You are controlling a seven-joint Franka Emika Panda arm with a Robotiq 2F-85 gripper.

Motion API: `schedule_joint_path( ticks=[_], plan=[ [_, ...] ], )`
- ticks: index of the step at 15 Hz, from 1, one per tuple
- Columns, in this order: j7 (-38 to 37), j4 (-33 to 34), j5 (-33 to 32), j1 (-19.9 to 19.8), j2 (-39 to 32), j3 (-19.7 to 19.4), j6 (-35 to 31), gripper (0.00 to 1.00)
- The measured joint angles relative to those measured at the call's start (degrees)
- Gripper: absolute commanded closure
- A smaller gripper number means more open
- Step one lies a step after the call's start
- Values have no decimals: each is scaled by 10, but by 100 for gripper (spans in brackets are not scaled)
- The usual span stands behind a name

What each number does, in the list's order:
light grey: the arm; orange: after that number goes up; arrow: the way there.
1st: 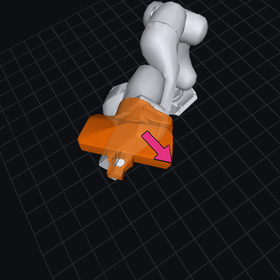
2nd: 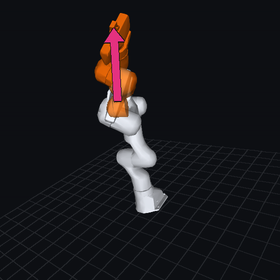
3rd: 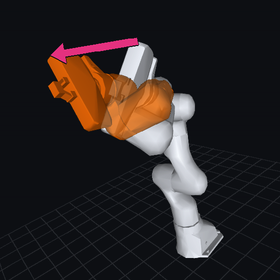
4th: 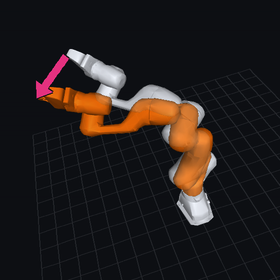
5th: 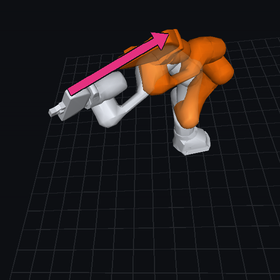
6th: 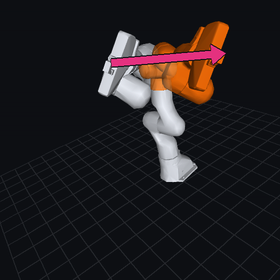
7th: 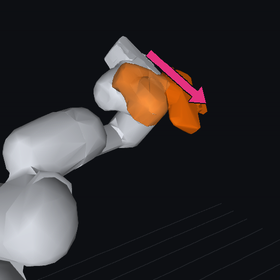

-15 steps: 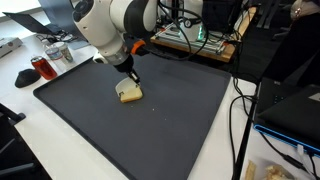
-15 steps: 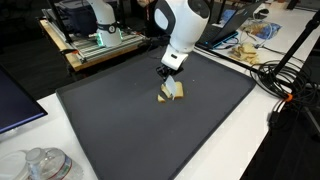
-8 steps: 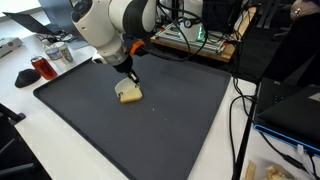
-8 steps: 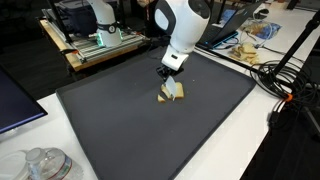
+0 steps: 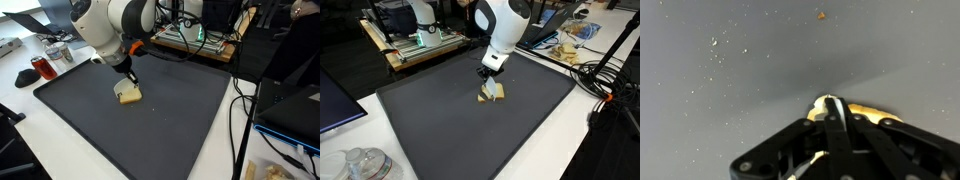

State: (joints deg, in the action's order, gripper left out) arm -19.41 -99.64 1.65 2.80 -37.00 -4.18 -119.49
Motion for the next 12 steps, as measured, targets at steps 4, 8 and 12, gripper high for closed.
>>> schedule_joint_path(
  ticks=[4, 8, 12],
  plan=[
    [1, -15, 0, -1, 9, -2, -23, 99],
    [1, -48, -3, -1, 27, -6, -59, 99],
    [6, -88, -8, -1, 61, -8, -85, 99]
  ],
)
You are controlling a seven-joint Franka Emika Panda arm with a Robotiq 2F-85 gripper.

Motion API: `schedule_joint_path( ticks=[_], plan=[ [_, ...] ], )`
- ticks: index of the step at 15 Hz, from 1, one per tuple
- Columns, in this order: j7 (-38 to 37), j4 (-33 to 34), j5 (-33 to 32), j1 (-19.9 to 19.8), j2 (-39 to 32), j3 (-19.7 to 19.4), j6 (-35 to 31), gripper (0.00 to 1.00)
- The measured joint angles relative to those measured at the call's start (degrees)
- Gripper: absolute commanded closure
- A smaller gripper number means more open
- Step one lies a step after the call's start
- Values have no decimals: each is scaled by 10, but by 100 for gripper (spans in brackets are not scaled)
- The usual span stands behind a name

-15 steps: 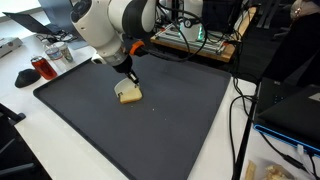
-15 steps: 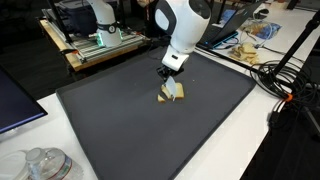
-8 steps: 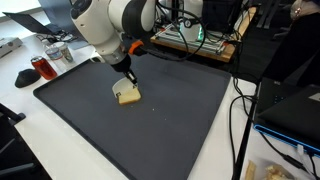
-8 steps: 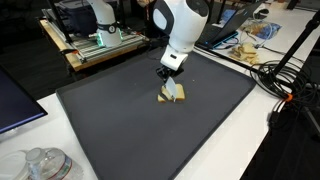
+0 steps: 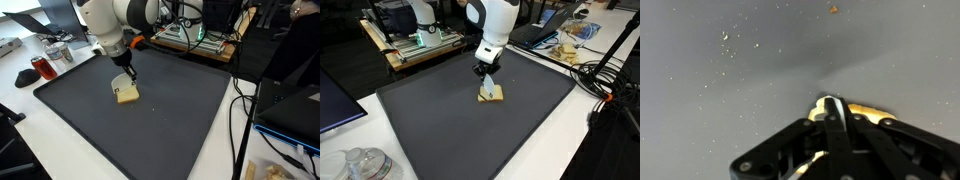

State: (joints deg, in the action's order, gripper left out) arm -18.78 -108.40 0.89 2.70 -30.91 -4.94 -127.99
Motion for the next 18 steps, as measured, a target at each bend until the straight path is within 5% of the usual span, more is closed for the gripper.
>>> schedule_joint_path(
  ticks=[7, 18],
  plan=[
    [4, -42, -30, 8, 69, 0, -9, 99],
    [-146, -21, -239, 88, 89, -4, -4, 99]
  ],
)
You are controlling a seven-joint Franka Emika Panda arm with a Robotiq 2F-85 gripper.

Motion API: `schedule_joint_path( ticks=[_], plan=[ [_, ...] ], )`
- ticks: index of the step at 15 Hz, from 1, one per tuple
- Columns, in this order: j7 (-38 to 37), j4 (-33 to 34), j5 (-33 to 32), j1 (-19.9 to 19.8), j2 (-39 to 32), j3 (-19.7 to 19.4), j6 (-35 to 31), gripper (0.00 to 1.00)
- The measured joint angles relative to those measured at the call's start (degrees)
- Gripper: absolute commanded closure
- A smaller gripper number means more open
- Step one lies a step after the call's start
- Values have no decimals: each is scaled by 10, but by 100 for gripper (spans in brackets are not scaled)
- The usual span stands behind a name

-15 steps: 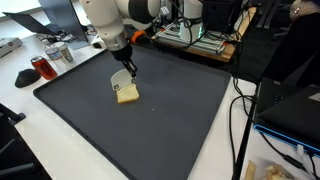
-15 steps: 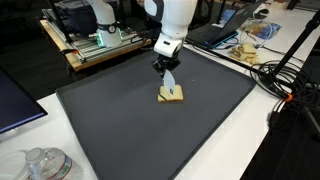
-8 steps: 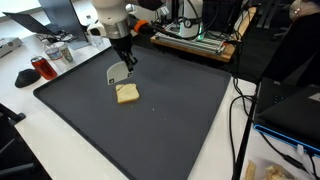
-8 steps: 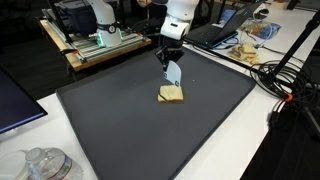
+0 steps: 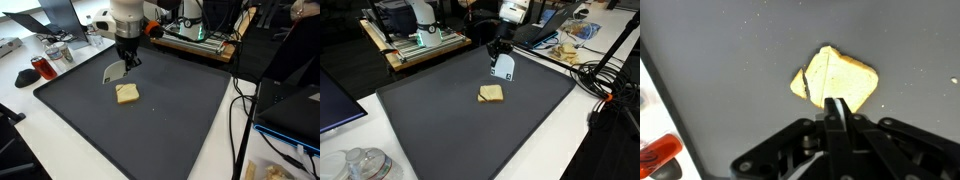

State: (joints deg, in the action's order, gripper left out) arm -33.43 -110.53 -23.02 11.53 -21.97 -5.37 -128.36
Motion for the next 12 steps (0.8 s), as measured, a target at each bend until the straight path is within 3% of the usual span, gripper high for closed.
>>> schedule_joint_path(
  ticks=[12],
  plan=[
    [-82, 89, -113, 62, -106, 0, 62, 99]
  ],
)
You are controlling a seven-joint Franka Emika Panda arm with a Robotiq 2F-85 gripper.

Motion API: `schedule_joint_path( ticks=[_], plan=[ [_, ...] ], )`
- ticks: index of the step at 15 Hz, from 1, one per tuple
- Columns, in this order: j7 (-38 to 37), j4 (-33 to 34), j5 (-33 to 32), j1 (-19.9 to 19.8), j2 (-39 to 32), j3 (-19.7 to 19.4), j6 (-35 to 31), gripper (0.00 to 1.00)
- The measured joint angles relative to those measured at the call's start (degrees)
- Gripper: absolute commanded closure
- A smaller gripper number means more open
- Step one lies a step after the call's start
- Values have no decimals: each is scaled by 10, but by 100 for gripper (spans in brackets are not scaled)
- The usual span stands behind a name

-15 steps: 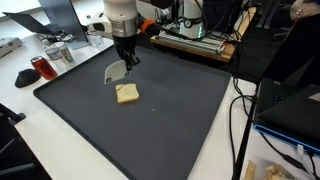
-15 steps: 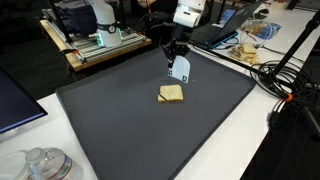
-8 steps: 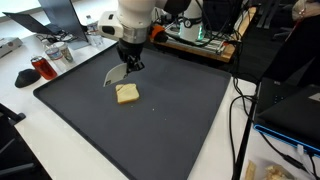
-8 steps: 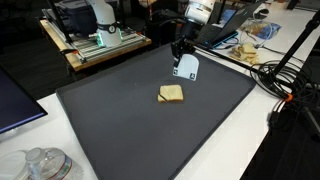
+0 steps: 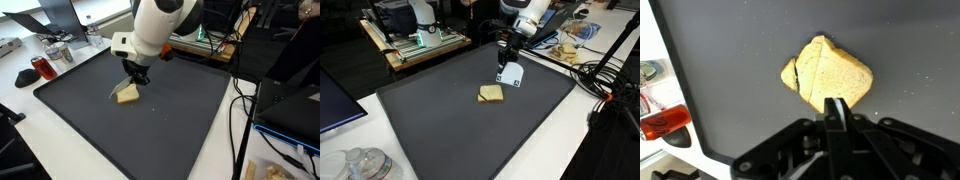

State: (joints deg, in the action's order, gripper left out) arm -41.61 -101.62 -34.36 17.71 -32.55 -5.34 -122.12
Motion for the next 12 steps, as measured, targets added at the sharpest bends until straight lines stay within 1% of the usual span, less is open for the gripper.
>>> schedule_joint_path(
  ticks=[7, 12],
  plan=[
    [-29, 60, -11, 27, -73, 0, 39, 99],
    [-63, 90, -28, 43, -106, -3, 61, 99]
  ],
)
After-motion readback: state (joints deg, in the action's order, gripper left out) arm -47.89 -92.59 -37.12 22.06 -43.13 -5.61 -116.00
